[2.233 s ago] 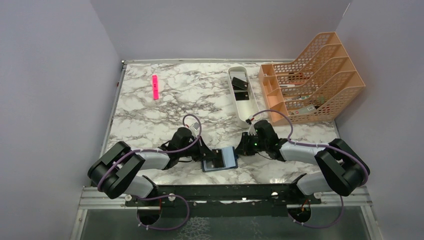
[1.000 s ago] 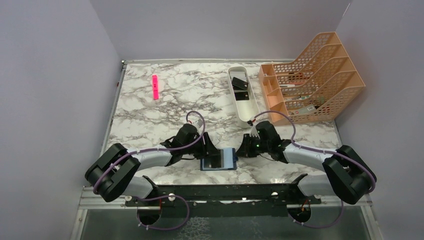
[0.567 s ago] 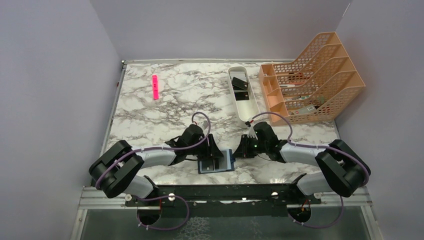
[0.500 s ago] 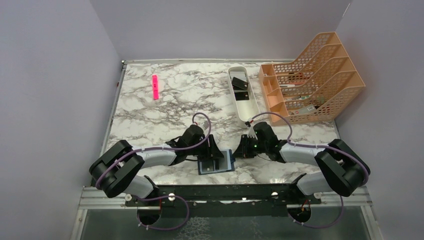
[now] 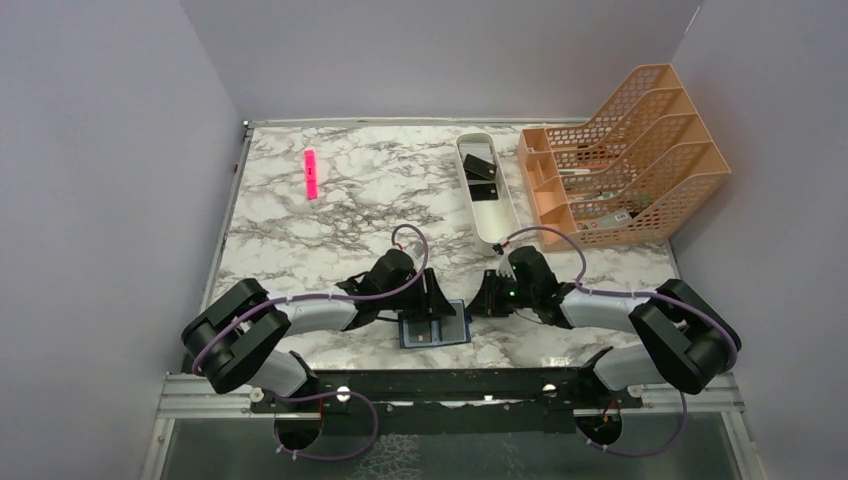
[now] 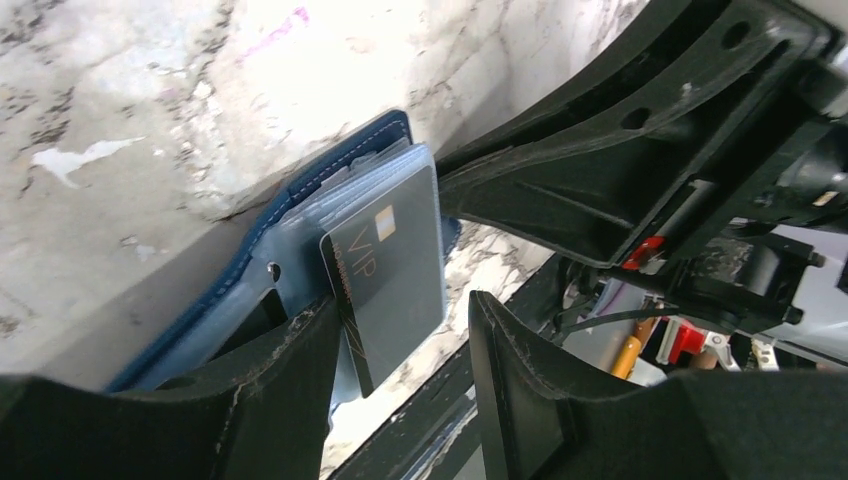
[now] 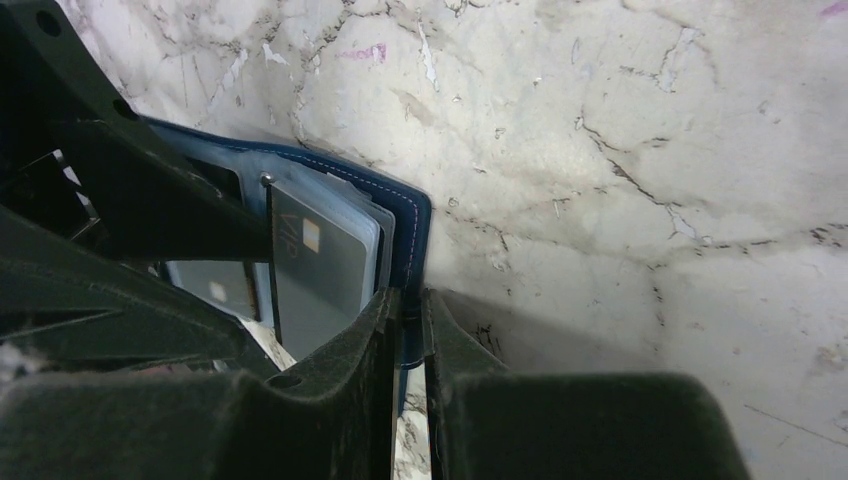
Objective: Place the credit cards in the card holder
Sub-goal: Insert the credit card into the card holder.
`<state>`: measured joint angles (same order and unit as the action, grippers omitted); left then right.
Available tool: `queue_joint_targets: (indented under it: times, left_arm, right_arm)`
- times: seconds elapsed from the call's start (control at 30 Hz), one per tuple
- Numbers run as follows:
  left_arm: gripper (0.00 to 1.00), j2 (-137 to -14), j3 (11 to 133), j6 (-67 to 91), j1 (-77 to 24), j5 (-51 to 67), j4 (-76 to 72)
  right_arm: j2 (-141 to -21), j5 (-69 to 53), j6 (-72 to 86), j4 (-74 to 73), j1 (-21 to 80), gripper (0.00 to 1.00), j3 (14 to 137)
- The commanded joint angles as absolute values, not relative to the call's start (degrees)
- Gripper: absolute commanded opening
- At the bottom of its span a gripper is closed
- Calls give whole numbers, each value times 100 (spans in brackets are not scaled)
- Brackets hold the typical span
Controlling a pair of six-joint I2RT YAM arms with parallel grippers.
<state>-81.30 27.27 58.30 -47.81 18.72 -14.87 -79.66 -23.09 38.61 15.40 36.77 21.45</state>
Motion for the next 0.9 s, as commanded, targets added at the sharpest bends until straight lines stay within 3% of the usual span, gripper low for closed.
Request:
queue_joint_targets:
  times: [0.0,0.17,0.33,0.5,0.87]
  left_arm:
    - [52,-8202,3084,6029,-4901,2115,-1942]
    - [52,-8545,3198,5932,-4898,2132,-1936]
    - [52,-8801,3429,5852,-4865,2217,-1879]
    - [53,-8576,3762,5435,-4649,1904,-1002]
    - [56,-7707,3758,4858,-4068,1740,408]
  right_arm:
    - [-7862,-1952,3978,1538,3744,17,1980]
    - [-7674,-1587,3856,1125,3744,18,2179]
    - [-7297,-818,3542,277,3735,27,2704]
    - [-7087,-451,3199,-348,3733,31,3106]
    - [-6474,-750,3278,-848,3966,31,3392]
